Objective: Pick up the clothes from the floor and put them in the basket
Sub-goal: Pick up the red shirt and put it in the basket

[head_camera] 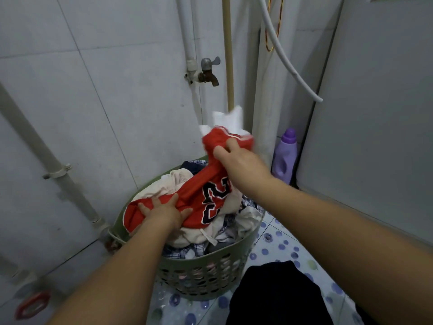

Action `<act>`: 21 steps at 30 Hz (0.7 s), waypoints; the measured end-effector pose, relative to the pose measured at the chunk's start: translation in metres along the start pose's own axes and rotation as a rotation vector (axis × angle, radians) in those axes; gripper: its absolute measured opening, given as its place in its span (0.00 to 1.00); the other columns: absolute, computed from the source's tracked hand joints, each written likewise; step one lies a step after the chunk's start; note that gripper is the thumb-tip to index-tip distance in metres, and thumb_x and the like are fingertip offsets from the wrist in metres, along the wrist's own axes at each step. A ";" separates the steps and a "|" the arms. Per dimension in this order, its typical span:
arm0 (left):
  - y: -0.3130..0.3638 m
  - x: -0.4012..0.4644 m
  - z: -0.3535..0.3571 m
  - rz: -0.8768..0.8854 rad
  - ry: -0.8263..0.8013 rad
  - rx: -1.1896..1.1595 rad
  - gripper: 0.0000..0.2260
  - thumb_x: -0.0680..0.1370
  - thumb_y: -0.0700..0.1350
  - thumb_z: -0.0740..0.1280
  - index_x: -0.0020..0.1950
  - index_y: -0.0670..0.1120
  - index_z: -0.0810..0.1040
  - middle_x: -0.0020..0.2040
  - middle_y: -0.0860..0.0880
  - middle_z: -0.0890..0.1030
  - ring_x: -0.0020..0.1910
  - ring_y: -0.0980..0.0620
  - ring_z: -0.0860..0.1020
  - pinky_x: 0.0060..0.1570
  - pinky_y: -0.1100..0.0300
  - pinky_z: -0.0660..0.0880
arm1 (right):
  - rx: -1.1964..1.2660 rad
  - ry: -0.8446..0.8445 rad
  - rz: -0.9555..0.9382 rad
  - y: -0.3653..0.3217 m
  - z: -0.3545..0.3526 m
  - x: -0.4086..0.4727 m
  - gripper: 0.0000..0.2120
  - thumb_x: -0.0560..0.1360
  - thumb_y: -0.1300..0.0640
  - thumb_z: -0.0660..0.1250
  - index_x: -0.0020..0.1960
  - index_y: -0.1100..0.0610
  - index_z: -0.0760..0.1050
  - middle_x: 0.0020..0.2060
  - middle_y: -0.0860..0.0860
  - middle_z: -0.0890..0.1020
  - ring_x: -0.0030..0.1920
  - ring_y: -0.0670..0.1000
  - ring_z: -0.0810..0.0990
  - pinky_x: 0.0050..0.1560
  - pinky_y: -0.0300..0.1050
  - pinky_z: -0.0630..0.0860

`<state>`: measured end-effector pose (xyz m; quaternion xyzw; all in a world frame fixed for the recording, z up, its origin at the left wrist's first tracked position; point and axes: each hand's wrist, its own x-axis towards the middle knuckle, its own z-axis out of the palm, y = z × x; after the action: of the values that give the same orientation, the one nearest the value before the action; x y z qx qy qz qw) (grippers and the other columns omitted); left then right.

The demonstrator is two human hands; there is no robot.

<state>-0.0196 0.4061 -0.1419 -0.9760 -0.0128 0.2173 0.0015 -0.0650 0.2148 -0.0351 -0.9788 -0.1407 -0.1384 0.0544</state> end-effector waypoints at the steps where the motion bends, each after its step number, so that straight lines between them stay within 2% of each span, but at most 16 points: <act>1: -0.002 -0.002 0.002 -0.007 0.032 -0.053 0.29 0.79 0.57 0.58 0.76 0.64 0.47 0.80 0.45 0.47 0.77 0.36 0.44 0.71 0.31 0.44 | 0.005 -0.010 -0.037 -0.003 0.003 -0.001 0.15 0.77 0.61 0.59 0.63 0.57 0.66 0.59 0.58 0.69 0.54 0.60 0.77 0.41 0.48 0.66; 3: -0.005 -0.012 0.003 -0.044 0.098 -0.148 0.31 0.79 0.60 0.57 0.78 0.57 0.48 0.79 0.45 0.52 0.78 0.39 0.48 0.74 0.38 0.41 | 0.008 -0.096 -0.031 -0.001 0.016 -0.006 0.15 0.77 0.62 0.58 0.64 0.58 0.65 0.59 0.58 0.70 0.57 0.59 0.75 0.42 0.47 0.64; 5: -0.009 -0.015 0.005 -0.062 0.130 -0.174 0.32 0.78 0.61 0.58 0.78 0.57 0.47 0.79 0.44 0.52 0.78 0.39 0.48 0.74 0.38 0.40 | -0.024 -0.250 0.087 0.008 0.030 -0.015 0.17 0.78 0.62 0.56 0.66 0.56 0.63 0.60 0.58 0.72 0.58 0.60 0.76 0.43 0.50 0.67; 8: -0.009 -0.012 0.005 -0.053 0.105 -0.158 0.33 0.77 0.63 0.58 0.78 0.58 0.46 0.79 0.44 0.51 0.78 0.38 0.47 0.74 0.38 0.41 | -0.074 -0.516 0.295 0.029 0.041 -0.029 0.22 0.77 0.62 0.56 0.70 0.51 0.61 0.61 0.58 0.75 0.59 0.60 0.77 0.52 0.52 0.73; 11: 0.000 -0.010 -0.006 -0.066 0.054 -0.096 0.35 0.75 0.66 0.58 0.77 0.60 0.46 0.79 0.44 0.47 0.78 0.38 0.45 0.73 0.35 0.43 | 0.060 -0.613 0.415 0.047 0.044 -0.033 0.25 0.73 0.65 0.63 0.68 0.54 0.67 0.56 0.56 0.80 0.48 0.57 0.82 0.49 0.50 0.79; 14: 0.010 -0.019 -0.027 -0.101 0.023 -0.015 0.35 0.72 0.70 0.58 0.76 0.64 0.48 0.79 0.45 0.43 0.77 0.36 0.40 0.68 0.27 0.44 | 0.164 -0.564 0.477 0.063 0.037 -0.029 0.18 0.73 0.65 0.66 0.62 0.61 0.74 0.49 0.57 0.84 0.43 0.55 0.83 0.50 0.50 0.82; 19: 0.057 -0.054 -0.066 0.045 0.287 0.041 0.28 0.75 0.65 0.60 0.74 0.60 0.60 0.77 0.45 0.55 0.78 0.39 0.44 0.67 0.25 0.42 | 0.366 -0.380 0.597 0.094 0.014 -0.038 0.12 0.77 0.61 0.61 0.60 0.60 0.76 0.44 0.57 0.84 0.38 0.54 0.82 0.50 0.50 0.82; 21: 0.087 -0.058 -0.077 0.127 0.319 0.034 0.28 0.76 0.63 0.61 0.74 0.58 0.61 0.77 0.45 0.57 0.78 0.40 0.45 0.67 0.26 0.43 | 0.396 -0.318 0.638 0.110 0.006 -0.048 0.11 0.77 0.60 0.61 0.57 0.60 0.77 0.42 0.56 0.82 0.36 0.54 0.80 0.48 0.48 0.81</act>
<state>-0.0369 0.3178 -0.0484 -0.9968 0.0529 0.0596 0.0064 -0.0758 0.0981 -0.0624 -0.9532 0.1395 0.0681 0.2596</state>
